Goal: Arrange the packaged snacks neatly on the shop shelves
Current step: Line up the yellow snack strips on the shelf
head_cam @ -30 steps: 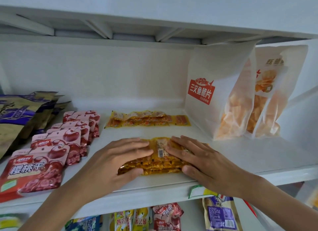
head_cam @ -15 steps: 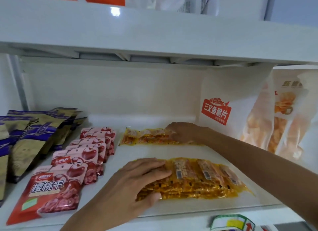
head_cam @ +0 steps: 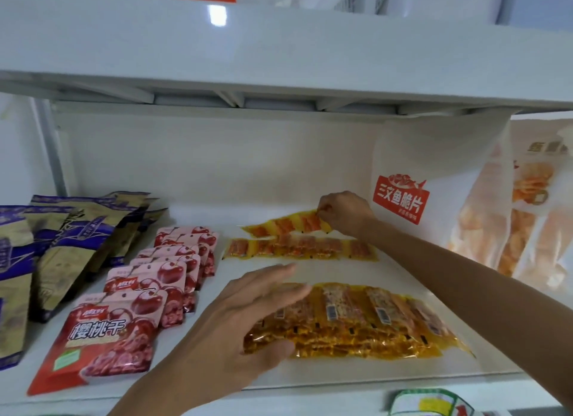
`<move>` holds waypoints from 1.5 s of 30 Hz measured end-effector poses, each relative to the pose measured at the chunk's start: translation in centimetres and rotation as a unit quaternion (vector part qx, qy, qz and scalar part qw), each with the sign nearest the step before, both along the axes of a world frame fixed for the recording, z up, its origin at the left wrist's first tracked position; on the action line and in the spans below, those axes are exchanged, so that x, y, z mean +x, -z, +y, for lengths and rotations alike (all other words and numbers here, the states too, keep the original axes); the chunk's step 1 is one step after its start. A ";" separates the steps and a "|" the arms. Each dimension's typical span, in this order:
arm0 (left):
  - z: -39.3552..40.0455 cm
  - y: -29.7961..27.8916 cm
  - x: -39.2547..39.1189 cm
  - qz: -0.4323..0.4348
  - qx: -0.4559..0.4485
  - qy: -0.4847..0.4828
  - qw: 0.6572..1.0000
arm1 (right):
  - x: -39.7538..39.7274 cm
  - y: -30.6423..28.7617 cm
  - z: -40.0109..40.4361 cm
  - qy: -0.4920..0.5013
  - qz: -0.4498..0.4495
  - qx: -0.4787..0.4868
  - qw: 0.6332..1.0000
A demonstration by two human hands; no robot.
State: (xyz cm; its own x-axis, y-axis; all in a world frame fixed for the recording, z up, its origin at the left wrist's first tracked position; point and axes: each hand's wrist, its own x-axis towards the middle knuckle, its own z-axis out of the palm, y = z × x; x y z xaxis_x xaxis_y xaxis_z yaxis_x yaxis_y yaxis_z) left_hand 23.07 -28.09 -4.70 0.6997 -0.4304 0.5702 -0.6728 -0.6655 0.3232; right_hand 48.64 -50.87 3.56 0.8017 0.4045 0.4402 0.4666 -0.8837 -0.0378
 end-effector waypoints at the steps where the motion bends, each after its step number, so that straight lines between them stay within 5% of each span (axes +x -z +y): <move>1: 0.1 -0.2 -0.4 -0.004 -0.021 -0.011 1.000 | -0.7 -0.9 -0.1 -0.002 -0.014 0.002 1.000; 7: -0.3 -5.2 -0.6 -0.006 -0.174 -0.121 0.977 | -6.8 -5.6 -1.3 -0.027 -0.110 -0.031 0.993; 12: -0.5 -10.3 6.1 0.039 -0.050 -0.200 0.978 | -12.5 -7.1 -2.3 -0.092 -0.109 -0.020 0.990; 20: 1.6 -10.7 6.4 0.127 -0.215 -0.060 0.966 | -15.6 -5.7 -8.0 -0.149 -0.047 0.029 0.987; 27: 0.3 -11.6 5.5 0.111 -0.217 -0.070 0.967 | -15.9 -4.9 -9.1 -0.167 -0.023 0.080 0.982; 31: 0.8 -10.8 3.5 0.023 -0.199 -0.093 0.975 | -17.7 -3.8 -9.5 -0.191 -0.170 0.014 0.967; 34: 2.0 -6.7 0.7 -0.124 -0.090 -0.147 0.977 | -19.9 -0.4 -9.8 -0.240 -0.270 -0.061 0.931; 36: 2.8 -3.4 -0.7 -0.173 0.008 -0.149 0.974 | -21.2 2.3 -10.0 -0.267 -0.245 -0.094 0.927; 40: 4.4 0.8 -2.0 -0.105 0.090 -0.103 0.985 | -22.7 5.5 -11.3 -0.278 -0.118 -0.094 0.949; 45: 4.1 0.4 -2.7 -0.063 0.061 -0.089 0.992 | -22.9 6.0 -11.5 -0.286 -0.052 -0.053 0.955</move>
